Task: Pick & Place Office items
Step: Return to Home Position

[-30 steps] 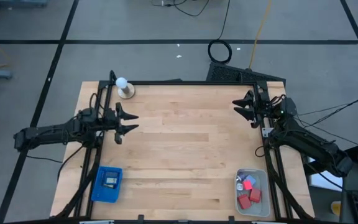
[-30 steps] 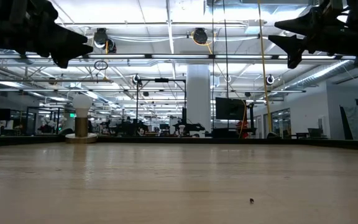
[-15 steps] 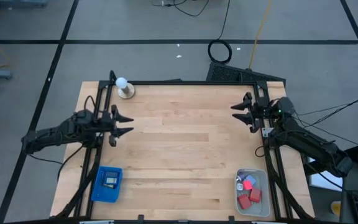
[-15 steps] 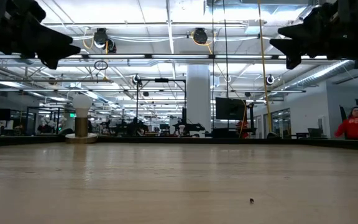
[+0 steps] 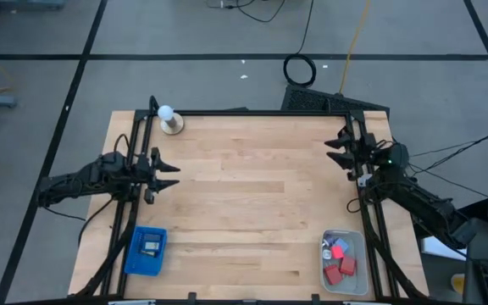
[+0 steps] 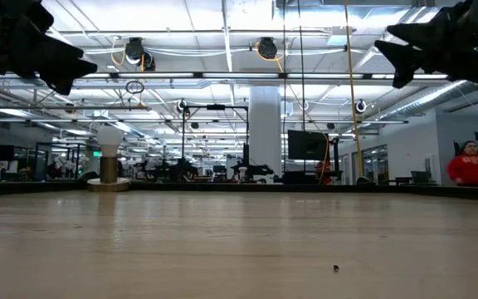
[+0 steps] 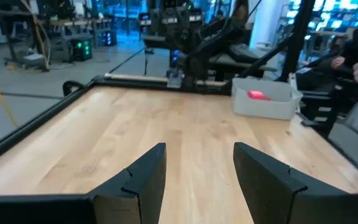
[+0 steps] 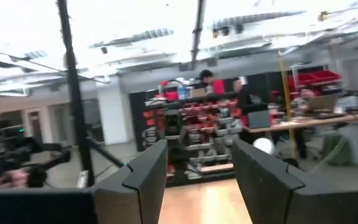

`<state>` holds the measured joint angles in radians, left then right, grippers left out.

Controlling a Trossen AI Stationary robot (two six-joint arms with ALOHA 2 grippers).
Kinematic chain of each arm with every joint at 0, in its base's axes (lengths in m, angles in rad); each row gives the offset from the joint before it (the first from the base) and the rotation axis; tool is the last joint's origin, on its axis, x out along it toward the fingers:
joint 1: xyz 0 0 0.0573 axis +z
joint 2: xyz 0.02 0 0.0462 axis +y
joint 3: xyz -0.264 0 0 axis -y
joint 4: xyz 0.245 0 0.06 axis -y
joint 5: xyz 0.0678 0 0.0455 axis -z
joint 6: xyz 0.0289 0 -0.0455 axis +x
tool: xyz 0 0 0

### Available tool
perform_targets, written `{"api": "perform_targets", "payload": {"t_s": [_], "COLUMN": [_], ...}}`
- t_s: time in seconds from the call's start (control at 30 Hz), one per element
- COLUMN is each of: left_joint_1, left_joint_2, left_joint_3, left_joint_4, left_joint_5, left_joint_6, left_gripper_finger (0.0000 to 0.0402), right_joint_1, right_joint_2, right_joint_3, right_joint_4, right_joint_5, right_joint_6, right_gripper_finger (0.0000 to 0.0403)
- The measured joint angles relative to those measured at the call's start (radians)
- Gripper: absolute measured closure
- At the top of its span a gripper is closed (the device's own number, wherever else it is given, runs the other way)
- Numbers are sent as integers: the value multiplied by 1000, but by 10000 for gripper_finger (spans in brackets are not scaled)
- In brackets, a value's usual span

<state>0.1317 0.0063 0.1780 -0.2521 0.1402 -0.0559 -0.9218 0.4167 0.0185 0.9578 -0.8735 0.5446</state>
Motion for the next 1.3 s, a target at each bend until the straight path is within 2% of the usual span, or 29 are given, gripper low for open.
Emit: {"api": "perform_targets", "payload": {"t_s": [0.33,0.5,0.7,0.8,1.0,1.3], "left_joint_1": [-50,-55,-55,-55,-55,-55], "left_joint_2": [0,0,0,0,0,0], "left_joint_3": [0,0,0,1,1,1], "left_joint_4": [21,24,45,49,56,62], "left_joint_5": [-1,-9,-9,-9,-9,9], "left_joint_6": [0,4,3,3,2,-4], "left_gripper_finger": [215,215,215,215,215,215], "right_joint_1": [33,171,431,550,741,985], "right_joint_2": [-132,-163,-149,-126,-108,-107], "right_joint_3": [-3,-3,-3,-4,-4,-5], "right_joint_4": [33,-20,-295,-345,-319,-404], "right_joint_5": [-36,80,355,485,544,730], "right_joint_6": [113,51,-208,-297,-375,-469], "right_gripper_finger": [229,229,229,229,229,229]}}
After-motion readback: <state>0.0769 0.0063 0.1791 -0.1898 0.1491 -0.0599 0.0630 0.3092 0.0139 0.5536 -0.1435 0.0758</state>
